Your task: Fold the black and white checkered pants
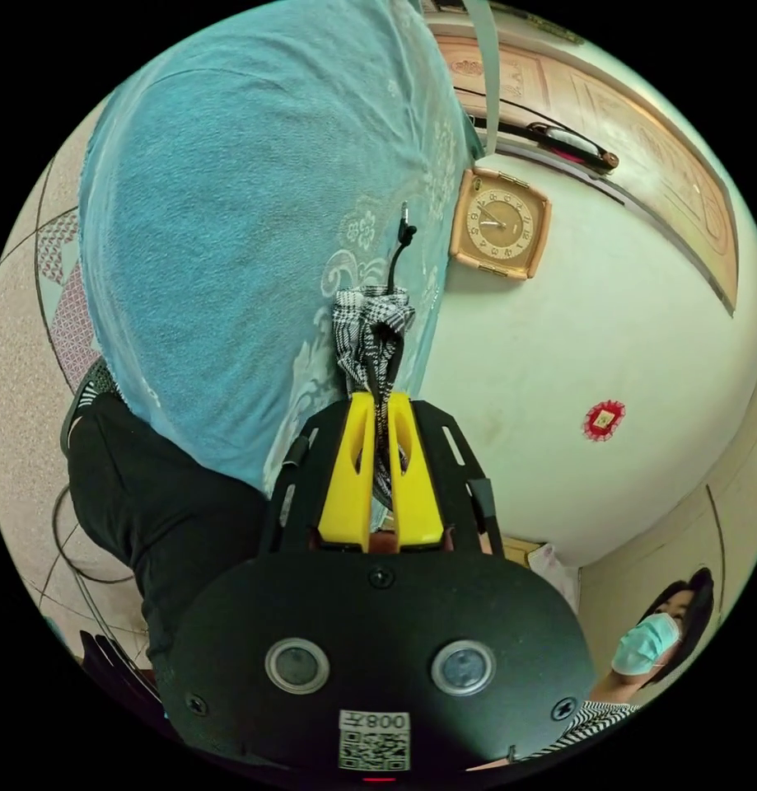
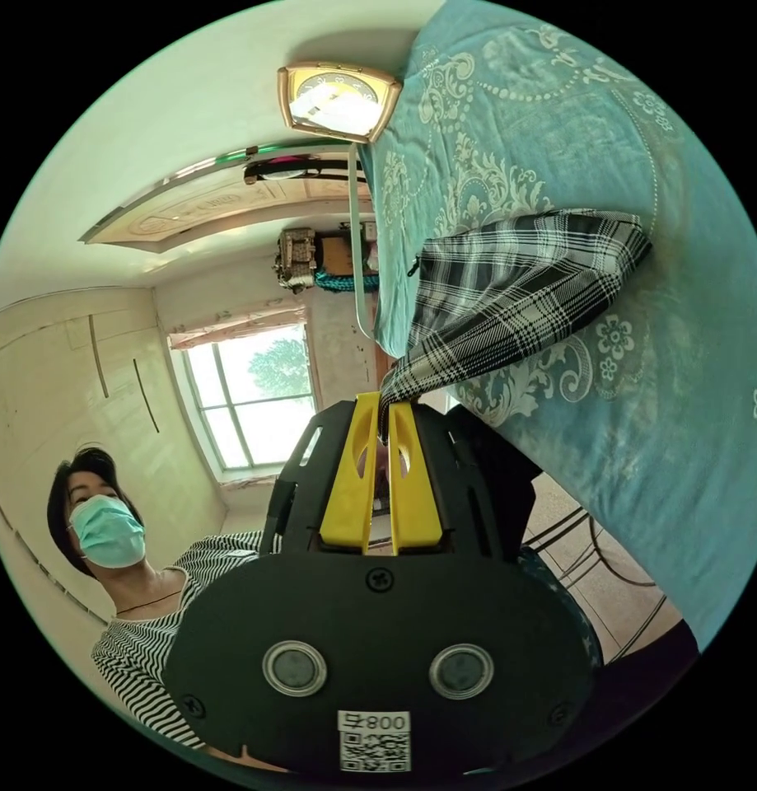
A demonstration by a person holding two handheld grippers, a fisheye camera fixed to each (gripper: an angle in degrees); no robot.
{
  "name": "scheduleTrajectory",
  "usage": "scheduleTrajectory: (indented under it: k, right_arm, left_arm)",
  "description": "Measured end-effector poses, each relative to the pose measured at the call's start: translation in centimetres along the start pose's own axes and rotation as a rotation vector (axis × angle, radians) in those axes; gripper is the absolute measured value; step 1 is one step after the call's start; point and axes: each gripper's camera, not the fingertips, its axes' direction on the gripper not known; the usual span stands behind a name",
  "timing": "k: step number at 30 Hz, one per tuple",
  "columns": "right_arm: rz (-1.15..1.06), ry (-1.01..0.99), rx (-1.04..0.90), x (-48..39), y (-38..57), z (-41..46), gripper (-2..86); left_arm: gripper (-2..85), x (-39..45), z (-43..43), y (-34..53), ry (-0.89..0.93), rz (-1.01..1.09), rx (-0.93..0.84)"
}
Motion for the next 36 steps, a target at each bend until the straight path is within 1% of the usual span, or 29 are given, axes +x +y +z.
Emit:
scheduleTrajectory:
  k: [6,12,18,21,24,26,27,29,30,32,33,35,36]
  right_arm:
    - [0.008,-0.030,0.029,-1.7,6.6,-2.2,0.9]
    - [-0.036,-0.118,0.082,-4.8,14.6,-5.8,1.0]
    - [-0.116,-0.208,0.168,-8.5,24.2,-11.1,0.9]
    - [-0.156,-0.236,0.231,-10.0,29.6,-14.4,0.9]
    - [-0.175,-0.262,0.321,-10.8,35.2,-18.3,0.9]
    - [-0.180,-0.272,0.408,-11.3,39.7,-22.0,0.9]
    - [-0.181,-0.272,0.430,-11.5,40.8,-23.0,0.9]
    - [-0.191,-0.270,0.548,-12.3,45.4,-27.9,0.9]
    - [-0.197,-0.267,0.579,-12.6,46.6,-29.3,0.9]
    - [-0.240,-0.233,0.705,-14.5,51.6,-35.1,1.0]
    - [-0.255,-0.216,0.735,-15.2,52.9,-36.6,1.0]
    - [-0.318,-0.129,0.856,-18.4,58.3,-42.7,1.0]
    - [-0.333,-0.107,0.887,-19.3,59.7,-44.2,1.0]
  left_arm:
    - [3.2,6.2,3.1,4.0,0.009,0.117,-0.040]
    - [2.9,13.1,7.8,9.3,0.047,0.232,-0.107]
    - [2.9,19.9,15.1,15.9,0.056,0.329,-0.219]
    - [2.8,23.1,20.4,19.3,0.043,0.364,-0.309]
    - [2.8,26.2,27.4,22.9,0.005,0.397,-0.417]
    - [2.8,29.0,34.2,26.2,-0.017,0.432,-0.519]
    - [2.8,29.8,36.1,27.1,-0.020,0.442,-0.549]
    - [2.8,33.0,43.9,31.2,-0.016,0.487,-0.662]
    - [2.8,33.8,46.0,32.4,-0.012,0.497,-0.690]
    - [2.8,37.4,54.2,37.4,0.016,0.539,-0.798]
    - [2.8,38.4,56.2,38.7,0.027,0.550,-0.826]
    - [2.9,42.2,64.4,44.7,0.079,0.596,-0.931]
    - [2.9,43.2,66.3,46.2,0.095,0.609,-0.950]
